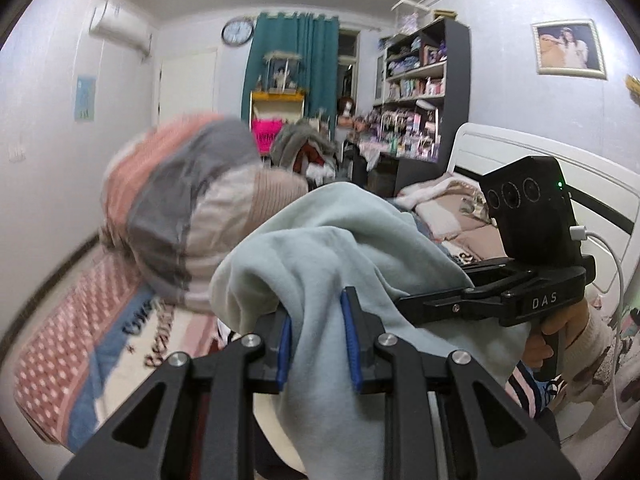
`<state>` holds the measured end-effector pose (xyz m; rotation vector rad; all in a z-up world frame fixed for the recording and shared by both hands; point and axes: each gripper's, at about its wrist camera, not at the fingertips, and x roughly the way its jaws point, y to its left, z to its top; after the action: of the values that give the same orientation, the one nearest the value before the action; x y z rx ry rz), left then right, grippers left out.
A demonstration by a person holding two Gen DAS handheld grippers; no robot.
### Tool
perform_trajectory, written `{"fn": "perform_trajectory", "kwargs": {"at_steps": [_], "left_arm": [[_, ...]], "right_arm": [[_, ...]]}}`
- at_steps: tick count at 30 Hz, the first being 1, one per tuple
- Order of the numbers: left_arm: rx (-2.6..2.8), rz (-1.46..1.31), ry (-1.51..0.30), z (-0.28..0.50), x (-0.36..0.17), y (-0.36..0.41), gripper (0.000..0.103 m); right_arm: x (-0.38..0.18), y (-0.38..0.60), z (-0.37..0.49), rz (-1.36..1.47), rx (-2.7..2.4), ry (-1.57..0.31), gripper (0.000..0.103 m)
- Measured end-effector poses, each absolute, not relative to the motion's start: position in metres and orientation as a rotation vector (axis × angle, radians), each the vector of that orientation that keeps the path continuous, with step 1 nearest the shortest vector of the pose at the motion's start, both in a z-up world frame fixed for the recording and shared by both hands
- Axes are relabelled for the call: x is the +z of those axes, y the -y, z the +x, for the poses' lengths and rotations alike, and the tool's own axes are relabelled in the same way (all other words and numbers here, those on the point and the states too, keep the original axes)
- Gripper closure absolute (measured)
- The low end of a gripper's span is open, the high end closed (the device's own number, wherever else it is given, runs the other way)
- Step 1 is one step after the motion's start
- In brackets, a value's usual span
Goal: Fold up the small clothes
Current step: 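Lift the folded sweatshirt with both grippers toward the clothes pile, then lower the sweatshirt onto the folded clothes pile and open both grippers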
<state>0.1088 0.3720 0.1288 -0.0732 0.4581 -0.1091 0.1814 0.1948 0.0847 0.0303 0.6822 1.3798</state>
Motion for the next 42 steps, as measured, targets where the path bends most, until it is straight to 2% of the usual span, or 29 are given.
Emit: {"fn": "perform_trajectory", "kwargs": {"at_steps": [4,6,10,13,15,20,29,34,42], "left_arm": [[-0.128,-0.141,-0.529,0.150,0.087,-0.393,0.080],[-0.121,-0.163,-0.538,0.158,0.075,-0.403,0.070],[-0.115,-0.204,-0.561,0.175,0.057,-0.419,0.060],[-0.116,-0.221,-0.571,0.180,0.049,-0.425,0.052],[-0.112,-0.226,-0.568,0.181,0.048,-0.427,0.042],[-0.089,-0.192,-0.556,0.175,0.054,-0.421,0.038],[-0.028,-0.141,-0.531,0.154,0.066,-0.409,0.027],[-0.009,-0.130,-0.518,0.143,0.074,-0.405,0.026],[0.024,-0.124,-0.484,0.132,0.086,-0.398,0.022]], "right_arm": [[0.046,-0.219,0.214,0.042,1.341,-0.807,0.076],[0.031,-0.227,0.229,0.054,1.338,-0.852,0.075],[0.015,-0.237,0.243,0.088,1.329,-0.913,0.065],[0.007,-0.239,0.251,0.076,1.293,-0.928,0.052],[0.005,-0.240,0.249,0.069,1.282,-0.932,0.045],[0.007,-0.236,0.247,0.061,1.260,-0.937,0.036],[0.017,-0.227,0.240,0.020,1.201,-0.911,0.032],[0.023,-0.215,0.236,0.026,1.178,-0.899,0.025],[0.033,-0.196,0.232,0.017,1.125,-0.859,0.023]]}}
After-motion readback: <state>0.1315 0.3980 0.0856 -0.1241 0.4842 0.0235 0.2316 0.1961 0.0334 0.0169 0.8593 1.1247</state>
